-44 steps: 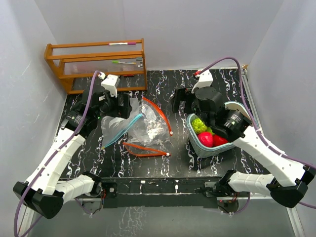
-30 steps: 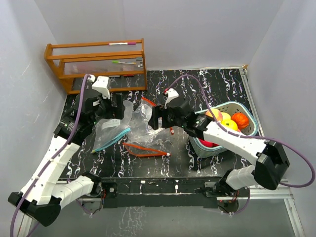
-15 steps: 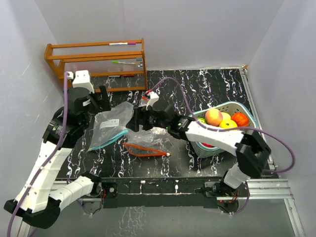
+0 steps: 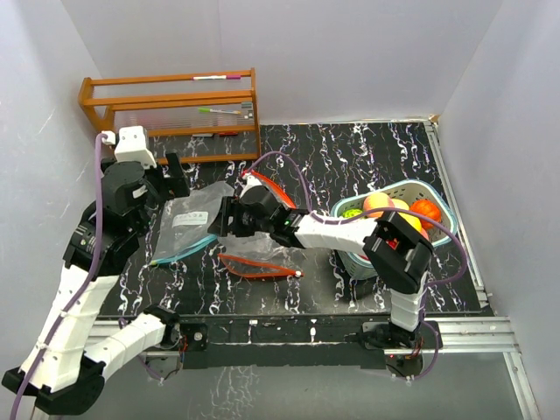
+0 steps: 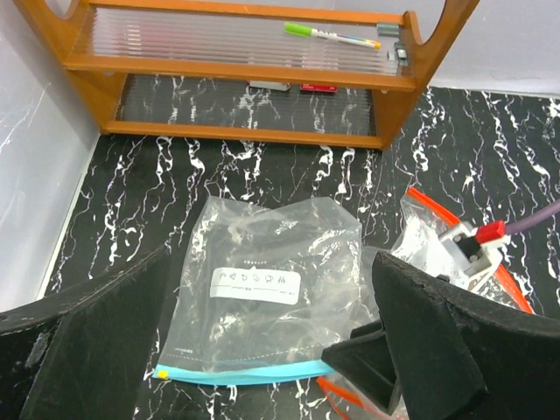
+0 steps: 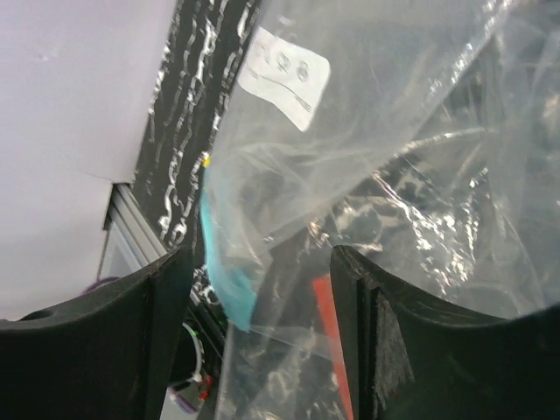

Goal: Place the food in the zip-top bag and seal the zipper
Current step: Pick up the zipper food storage bag at the corner of the board.

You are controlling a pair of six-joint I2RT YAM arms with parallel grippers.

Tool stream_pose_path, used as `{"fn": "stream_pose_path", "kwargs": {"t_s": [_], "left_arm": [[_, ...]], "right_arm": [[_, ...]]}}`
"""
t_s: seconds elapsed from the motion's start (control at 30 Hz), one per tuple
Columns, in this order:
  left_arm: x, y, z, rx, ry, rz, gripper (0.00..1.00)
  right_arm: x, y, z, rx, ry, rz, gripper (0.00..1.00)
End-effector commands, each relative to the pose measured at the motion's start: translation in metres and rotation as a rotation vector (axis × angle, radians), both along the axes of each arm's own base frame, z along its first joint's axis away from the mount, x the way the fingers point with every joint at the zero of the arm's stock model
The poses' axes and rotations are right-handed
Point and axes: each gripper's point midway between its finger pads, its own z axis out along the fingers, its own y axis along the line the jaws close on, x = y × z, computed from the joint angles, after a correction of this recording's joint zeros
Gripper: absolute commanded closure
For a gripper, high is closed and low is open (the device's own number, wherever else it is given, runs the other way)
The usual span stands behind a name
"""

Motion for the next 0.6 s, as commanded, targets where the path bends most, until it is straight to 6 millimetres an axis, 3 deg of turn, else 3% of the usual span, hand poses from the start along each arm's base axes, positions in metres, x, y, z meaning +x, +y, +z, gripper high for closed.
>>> {"fn": "stream_pose_path", "kwargs": {"t_s": [0.0, 0.1, 0.2, 0.57], "left_arm": [[-0.006, 0.003, -0.003, 0.018, -0.002, -0.005, 0.03], [-0.01, 0.009, -0.001, 0.033, -0.015, 0.008, 0.03], [-0.011, 0.009, 0.001, 0.038, -0.021, -0.001, 0.03], [-0.011, 0.003, 0.0, 0.027, -0.021, -0.031, 0.03]], "right_arm": [[0.015, 0.025, 0.054, 0.172, -0.071, -0.017, 0.41], [0.017, 0.024, 0.057, 0.185, -0.084, -0.029, 0.57], [0.019, 0.024, 0.059, 0.185, -0.091, -0.033, 0.58], [0.022, 0.031, 0.02, 0.117, -0.018, -0.035, 0.55]]}}
